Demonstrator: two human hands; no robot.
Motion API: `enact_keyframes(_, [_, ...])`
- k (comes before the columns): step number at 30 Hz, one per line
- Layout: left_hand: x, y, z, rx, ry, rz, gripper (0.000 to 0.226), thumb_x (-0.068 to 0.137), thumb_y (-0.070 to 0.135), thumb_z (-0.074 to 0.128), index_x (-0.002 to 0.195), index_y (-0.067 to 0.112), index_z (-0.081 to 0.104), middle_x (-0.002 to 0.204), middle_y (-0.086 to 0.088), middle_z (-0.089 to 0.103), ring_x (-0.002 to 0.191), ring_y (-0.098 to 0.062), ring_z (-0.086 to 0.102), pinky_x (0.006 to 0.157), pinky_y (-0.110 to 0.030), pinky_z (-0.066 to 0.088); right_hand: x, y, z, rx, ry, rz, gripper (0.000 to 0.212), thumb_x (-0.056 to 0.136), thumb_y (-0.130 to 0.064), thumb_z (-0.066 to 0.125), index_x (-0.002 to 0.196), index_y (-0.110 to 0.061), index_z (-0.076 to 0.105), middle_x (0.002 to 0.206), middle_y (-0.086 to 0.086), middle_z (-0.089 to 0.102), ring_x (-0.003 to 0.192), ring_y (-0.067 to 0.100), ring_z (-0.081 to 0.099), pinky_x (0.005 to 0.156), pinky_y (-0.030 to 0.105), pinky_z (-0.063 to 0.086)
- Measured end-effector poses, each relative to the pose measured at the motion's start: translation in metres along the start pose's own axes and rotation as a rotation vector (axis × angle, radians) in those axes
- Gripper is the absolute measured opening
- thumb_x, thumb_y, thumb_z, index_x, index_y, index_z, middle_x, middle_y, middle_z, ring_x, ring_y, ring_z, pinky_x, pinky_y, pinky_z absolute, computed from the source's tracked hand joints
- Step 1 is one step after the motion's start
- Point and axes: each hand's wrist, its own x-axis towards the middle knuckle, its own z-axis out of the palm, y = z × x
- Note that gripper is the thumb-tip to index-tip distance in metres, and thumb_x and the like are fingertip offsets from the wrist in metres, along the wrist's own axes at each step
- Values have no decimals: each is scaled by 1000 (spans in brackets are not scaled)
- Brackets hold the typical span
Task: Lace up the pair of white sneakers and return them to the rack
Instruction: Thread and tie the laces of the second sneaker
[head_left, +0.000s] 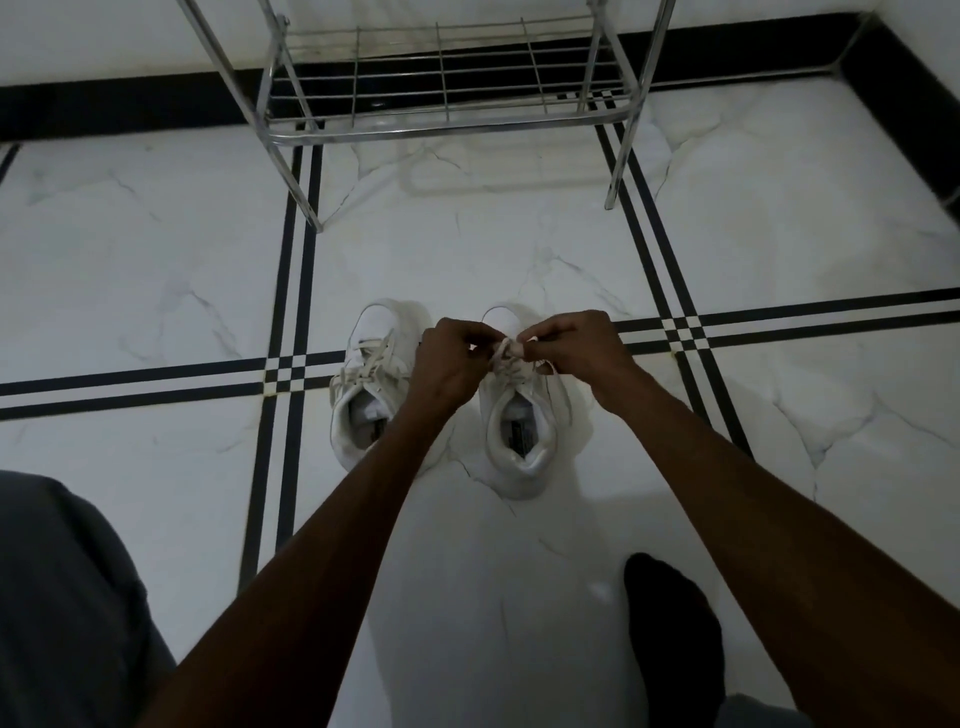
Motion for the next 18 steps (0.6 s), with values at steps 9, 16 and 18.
enact_keyframes(9, [-26,-32,-20,468,36,28,20,83,14,72,97,26,78,89,-4,77,102,-31,60,96,-47,44,-16,37,-53,106,35,455,26,79,-18,82,102,-7,75,94,2,78,81,10,66,90,32,53])
enact_keyframes(16, [-35,-36,-17,638,51,70,13,85,13,72,94,21,73,90,-3,73,110,-31,53,104,-55,31,-3,50,-50,-82,198,467,41,51,-26,87,83,-2,76,78,13,75,64,14,58,57,26,48])
enact_keyframes(18, [-32,-37,-17,644,32,78,14,83,12,72,93,21,72,88,-3,71,110,-31,53,103,-55,31,4,55,-49,-161,176,459,46,44,-32,84,79,-3,75,73,11,72,60,14,58,58,26,48])
